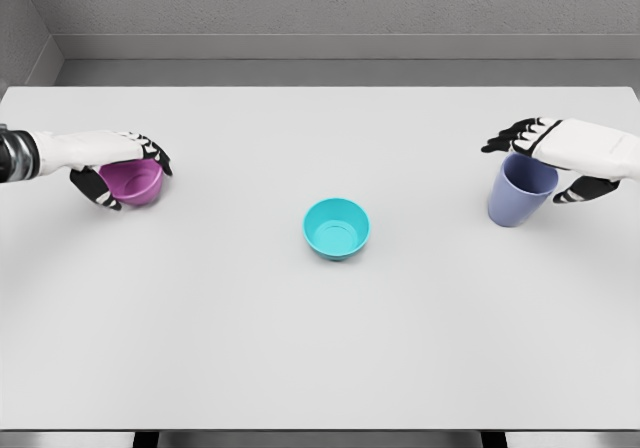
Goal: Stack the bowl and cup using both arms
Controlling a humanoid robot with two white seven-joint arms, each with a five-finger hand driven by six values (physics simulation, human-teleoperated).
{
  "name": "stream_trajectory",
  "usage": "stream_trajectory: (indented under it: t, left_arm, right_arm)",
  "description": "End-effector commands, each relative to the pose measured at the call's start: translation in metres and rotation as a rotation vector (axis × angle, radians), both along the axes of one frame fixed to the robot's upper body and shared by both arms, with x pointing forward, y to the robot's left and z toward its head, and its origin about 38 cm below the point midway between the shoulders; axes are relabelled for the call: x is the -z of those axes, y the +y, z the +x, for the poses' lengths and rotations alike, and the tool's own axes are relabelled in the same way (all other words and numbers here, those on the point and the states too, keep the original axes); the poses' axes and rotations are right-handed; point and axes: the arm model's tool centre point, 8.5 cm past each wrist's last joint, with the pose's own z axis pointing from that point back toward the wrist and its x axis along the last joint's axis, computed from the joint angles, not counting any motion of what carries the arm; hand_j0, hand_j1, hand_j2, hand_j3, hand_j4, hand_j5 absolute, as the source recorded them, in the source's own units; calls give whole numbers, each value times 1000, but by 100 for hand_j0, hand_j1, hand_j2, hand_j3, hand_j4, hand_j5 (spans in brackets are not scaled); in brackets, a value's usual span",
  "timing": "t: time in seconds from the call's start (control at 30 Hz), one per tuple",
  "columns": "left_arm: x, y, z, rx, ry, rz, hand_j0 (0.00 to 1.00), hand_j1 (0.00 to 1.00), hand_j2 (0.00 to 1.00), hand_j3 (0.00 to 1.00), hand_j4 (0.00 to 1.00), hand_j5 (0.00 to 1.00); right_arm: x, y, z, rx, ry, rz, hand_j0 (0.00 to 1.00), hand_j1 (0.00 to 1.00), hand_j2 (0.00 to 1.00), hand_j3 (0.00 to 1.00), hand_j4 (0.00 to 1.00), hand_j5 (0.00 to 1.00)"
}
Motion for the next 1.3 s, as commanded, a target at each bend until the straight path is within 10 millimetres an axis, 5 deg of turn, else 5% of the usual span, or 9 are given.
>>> stream_trajectory:
  t: [0.0, 0.5, 1.27]
  left_arm:
    - [-2, 0, -1, 0, -3, -4, 69, 69, 69, 69, 69, 69]
    - [-34, -35, -9, 129, -90, 5, 66, 66, 66, 66, 66, 66]
    - [-54, -94, -25, 303, -165, -17, 66, 66, 66, 66, 66, 66]
  right_arm:
    - [0, 0, 0, 4, 6, 6, 100, 100, 100, 100, 100, 100]
    - [3, -3, -3, 13, 86, 58, 100, 100, 100, 100, 100, 100]
    - [13, 0, 5, 27, 99, 78, 100, 100, 100, 100, 100, 100]
